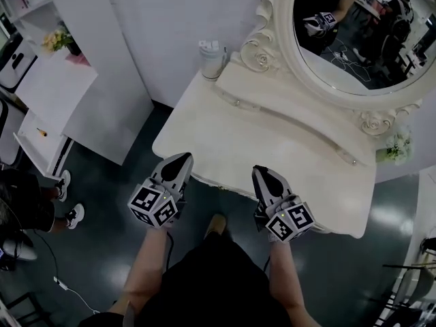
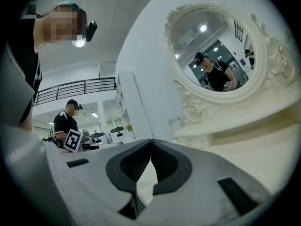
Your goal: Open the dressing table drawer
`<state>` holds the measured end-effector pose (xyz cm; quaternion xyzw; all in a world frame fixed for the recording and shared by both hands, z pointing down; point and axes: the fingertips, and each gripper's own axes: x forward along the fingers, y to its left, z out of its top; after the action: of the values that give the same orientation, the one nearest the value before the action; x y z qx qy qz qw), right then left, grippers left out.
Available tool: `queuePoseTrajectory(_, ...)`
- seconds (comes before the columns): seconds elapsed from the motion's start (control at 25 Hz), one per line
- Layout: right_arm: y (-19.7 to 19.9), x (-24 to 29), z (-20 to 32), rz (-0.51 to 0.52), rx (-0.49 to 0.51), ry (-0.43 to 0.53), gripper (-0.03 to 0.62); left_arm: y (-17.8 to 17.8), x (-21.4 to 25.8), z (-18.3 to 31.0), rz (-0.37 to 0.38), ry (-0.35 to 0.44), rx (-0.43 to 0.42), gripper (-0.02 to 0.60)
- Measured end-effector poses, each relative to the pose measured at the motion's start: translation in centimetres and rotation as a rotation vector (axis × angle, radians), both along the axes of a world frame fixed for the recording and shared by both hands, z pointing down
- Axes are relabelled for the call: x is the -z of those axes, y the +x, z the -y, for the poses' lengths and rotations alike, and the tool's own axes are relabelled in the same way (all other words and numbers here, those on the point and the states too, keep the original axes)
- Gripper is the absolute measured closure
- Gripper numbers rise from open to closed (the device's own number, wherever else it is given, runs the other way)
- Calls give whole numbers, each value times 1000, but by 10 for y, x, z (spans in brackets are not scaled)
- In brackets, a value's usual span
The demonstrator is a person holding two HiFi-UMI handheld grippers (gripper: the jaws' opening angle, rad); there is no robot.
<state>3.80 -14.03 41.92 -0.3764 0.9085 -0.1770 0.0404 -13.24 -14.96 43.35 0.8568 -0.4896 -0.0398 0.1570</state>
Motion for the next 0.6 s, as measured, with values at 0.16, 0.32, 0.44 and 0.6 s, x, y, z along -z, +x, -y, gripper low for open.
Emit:
queuePoseTrajectory(0.16, 7, -6, 26, 9, 5, -19, 588, 15, -4, 26, 6, -20, -20, 569)
queuePoseTrajectory(0.32, 9, -13, 47, 22, 30, -34, 588, 24, -9, 45, 14, -36, -24, 569)
queuePoseTrajectory(0.44, 10, -17, 61, 28, 44, -37, 588, 32, -13, 58, 21, -40, -26, 569)
queuePoseTrajectory(0.6, 13, -21, 70, 40, 47, -50, 588, 43, -21, 70, 44, -64, -42, 569)
